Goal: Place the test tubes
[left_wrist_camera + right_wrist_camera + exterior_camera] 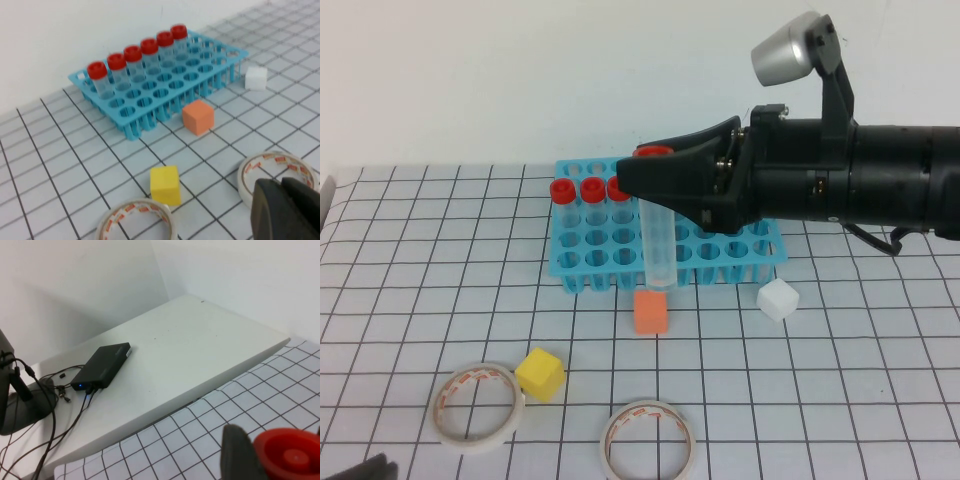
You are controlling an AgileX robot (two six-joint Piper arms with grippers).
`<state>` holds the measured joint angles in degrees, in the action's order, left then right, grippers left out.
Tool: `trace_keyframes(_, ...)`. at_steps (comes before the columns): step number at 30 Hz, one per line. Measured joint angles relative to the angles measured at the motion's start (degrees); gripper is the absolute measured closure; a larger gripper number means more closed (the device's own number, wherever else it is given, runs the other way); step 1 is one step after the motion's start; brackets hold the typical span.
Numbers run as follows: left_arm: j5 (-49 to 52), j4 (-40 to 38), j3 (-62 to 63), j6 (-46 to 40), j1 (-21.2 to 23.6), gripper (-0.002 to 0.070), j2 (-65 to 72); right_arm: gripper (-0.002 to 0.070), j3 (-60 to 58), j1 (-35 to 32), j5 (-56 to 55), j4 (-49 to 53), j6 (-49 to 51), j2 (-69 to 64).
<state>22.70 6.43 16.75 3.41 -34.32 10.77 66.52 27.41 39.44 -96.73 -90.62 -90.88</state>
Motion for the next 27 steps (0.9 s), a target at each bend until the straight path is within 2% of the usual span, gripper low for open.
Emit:
trace_keyframes(24,6.3,0.0,-1.1,-0.1,0.0,0.0676,-3.3,0.0394,0.0,0.0,-5.5,0.0,-2.0,0.0)
trace_keyframes(27,6.3,0.0,-1.1,-0.1,0.0,0.0676,-3.3,0.0395,1.3,0.0,-9.7,8.7,4.3,0.1)
